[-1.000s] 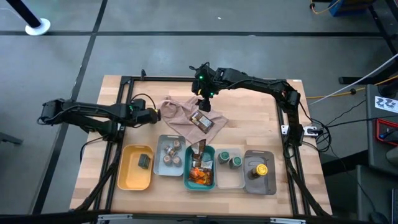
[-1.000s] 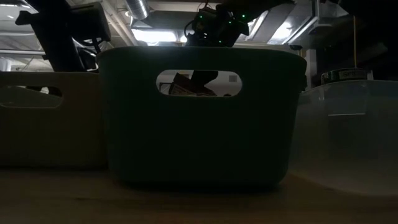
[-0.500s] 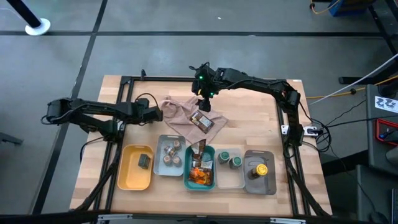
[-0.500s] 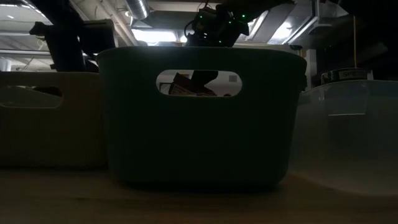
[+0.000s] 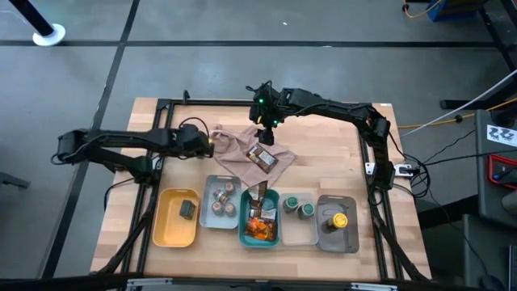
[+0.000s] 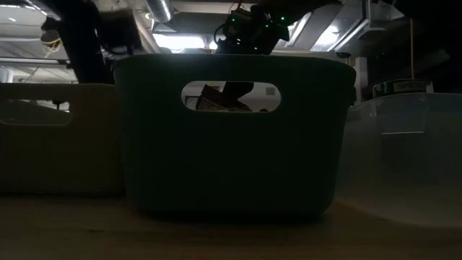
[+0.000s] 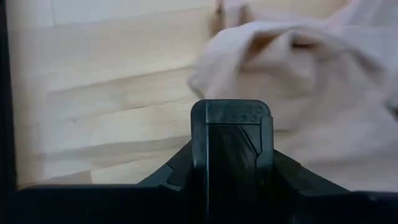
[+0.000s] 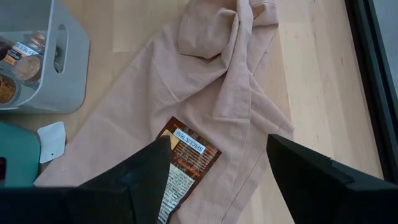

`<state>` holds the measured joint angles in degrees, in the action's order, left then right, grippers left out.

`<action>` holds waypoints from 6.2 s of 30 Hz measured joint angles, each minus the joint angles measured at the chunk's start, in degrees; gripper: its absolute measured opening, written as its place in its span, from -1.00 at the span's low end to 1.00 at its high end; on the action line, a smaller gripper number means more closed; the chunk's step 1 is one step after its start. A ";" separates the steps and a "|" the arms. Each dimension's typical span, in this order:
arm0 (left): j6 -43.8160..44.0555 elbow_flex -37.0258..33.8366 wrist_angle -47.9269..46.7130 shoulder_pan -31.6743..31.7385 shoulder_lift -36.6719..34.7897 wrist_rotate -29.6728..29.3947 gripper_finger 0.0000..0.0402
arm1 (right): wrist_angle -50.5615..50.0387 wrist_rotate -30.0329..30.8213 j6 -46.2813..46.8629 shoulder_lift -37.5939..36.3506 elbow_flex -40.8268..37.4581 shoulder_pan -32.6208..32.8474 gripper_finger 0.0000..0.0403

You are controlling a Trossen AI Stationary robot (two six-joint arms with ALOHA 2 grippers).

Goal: Sort spices by type
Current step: Put the black seasoning can into the yellow bin, then put the orange seasoning bag into the green bin

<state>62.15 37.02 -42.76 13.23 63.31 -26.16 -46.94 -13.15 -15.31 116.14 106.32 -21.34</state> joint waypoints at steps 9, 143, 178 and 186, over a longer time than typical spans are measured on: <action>-0.47 13.55 -17.83 -5.63 -10.50 11.06 -0.47 | -1.75 0.00 0.00 0.00 0.00 0.00 0.31; 37.74 17.81 -22.91 -60.25 -0.22 -16.93 0.07 | -3.86 3.33 12.92 9.71 -0.04 3.34 0.31; 35.29 17.81 -22.59 -59.52 -0.15 -16.93 0.07 | -1.82 9.44 16.30 16.68 0.23 5.96 0.18; 35.39 17.81 -22.59 -59.52 -0.15 -16.93 0.07 | -1.04 9.38 14.84 16.83 0.17 6.01 -0.50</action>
<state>97.54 54.83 -65.34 -46.28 63.16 -43.09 -47.99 -3.77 -0.47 132.97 106.50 -15.33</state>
